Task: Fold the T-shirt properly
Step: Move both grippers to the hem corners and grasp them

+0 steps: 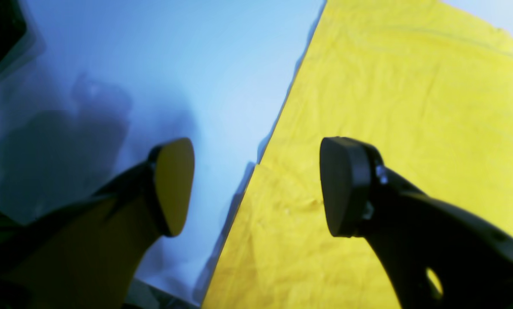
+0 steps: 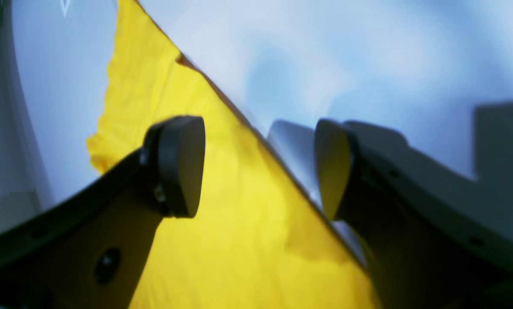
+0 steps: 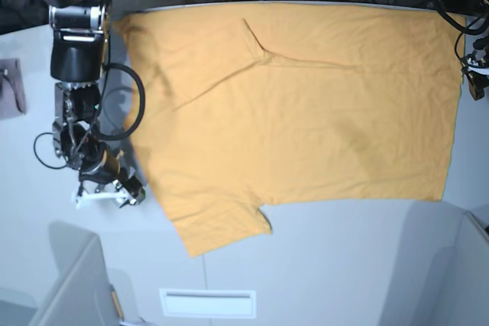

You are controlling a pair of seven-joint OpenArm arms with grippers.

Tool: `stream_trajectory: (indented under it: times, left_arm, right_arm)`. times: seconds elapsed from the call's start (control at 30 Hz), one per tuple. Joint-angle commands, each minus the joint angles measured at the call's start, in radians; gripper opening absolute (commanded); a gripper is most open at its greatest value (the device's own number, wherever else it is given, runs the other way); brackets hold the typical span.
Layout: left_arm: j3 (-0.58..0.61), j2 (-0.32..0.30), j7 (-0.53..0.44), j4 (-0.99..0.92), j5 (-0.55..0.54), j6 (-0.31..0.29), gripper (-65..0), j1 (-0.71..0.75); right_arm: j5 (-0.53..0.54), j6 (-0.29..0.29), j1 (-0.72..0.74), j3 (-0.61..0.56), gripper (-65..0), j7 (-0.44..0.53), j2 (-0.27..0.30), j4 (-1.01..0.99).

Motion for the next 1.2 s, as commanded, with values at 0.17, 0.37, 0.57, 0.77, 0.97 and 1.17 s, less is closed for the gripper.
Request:
stream_trajectory:
  times: [0.17,0.37,0.57,0.77,0.97,1.17]
  left_arm:
    - [-0.009,-0.019,-0.018,0.015,-0.004,-0.001,-21.6,0.022]
    - [-0.009,-0.021,-0.018,0.013,-0.004,-0.001,-21.6,0.019]
    - [-0.007,-0.021,-0.018,0.012,-0.004,-0.001,-21.6,0.016]
    - [-0.007,-0.021,-0.018,0.010,-0.004,-0.001,-21.6,0.016]
    - [-0.001,-0.063,-0.018,-0.061,-0.002,-0.001,-21.6,-0.038]
    - [0.149,-0.218,-0.024,-0.375,0.230,-0.001,-21.6,-0.309]
  right_arm:
    - [0.006,0.123,0.169,-0.101,-27.3,0.080,0.007,-0.267]
    - [0.006,0.249,0.265,-0.242,-27.3,0.136,-0.009,-0.455]
    - [0.006,0.258,0.281,-0.334,-27.3,0.155,-0.016,-0.456]
    - [0.004,0.258,0.284,-0.379,-27.6,0.157,-0.032,-0.456]
    - [0.004,0.255,0.281,-0.379,-54.0,0.192,-0.032,-0.458]
    - [0.004,0.255,0.281,-0.374,-65.0,0.198,-0.032,-0.459]
